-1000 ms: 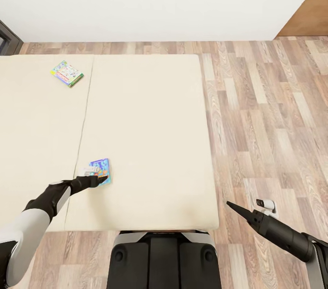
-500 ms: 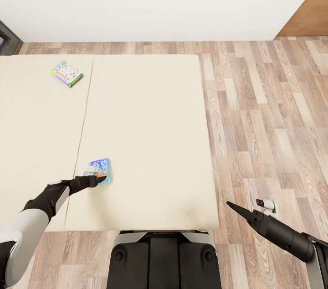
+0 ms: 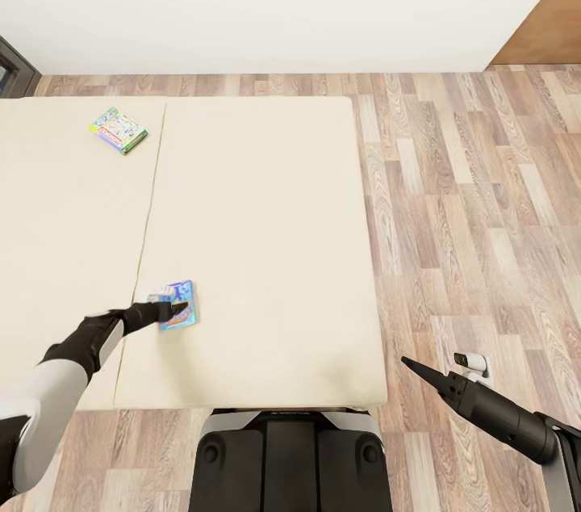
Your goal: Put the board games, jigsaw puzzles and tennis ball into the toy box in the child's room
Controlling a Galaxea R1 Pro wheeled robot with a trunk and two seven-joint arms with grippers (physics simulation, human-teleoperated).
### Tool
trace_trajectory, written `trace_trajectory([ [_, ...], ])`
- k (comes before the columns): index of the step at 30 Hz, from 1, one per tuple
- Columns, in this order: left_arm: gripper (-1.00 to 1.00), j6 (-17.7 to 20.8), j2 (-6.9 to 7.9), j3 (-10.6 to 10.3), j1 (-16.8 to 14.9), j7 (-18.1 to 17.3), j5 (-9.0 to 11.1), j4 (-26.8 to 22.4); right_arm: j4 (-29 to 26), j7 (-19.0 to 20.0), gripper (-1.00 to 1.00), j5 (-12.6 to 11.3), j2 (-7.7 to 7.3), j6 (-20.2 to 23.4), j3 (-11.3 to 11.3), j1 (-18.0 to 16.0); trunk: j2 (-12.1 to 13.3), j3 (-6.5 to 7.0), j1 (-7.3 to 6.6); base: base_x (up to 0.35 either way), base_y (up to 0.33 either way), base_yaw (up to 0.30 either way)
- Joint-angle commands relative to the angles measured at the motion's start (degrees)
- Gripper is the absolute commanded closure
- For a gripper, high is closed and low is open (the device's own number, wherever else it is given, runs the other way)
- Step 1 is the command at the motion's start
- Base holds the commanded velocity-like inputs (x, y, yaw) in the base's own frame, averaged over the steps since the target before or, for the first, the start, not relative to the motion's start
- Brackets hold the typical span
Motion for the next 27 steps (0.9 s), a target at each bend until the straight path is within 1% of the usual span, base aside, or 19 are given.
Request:
trace_trajectory([
  [1,-1.0,0.5,-0.05,0.5,-0.1,-0.4,-0.3,-0.1,0.0,0.1,-1.0,-0.1,0.0,0.5,0.0,0.0,-0.1,-0.06,0.03,0.0,0.0,0.0],
  [27,-1.0,0.5,-0.33,0.5,-0.6,-0.3,-0.2,-0.1,0.0,0.1,-1.0,-0.1,0.02,0.4,-0.1,0.0,-0.1,-0.06,0.03,0.0,0.0,0.0],
])
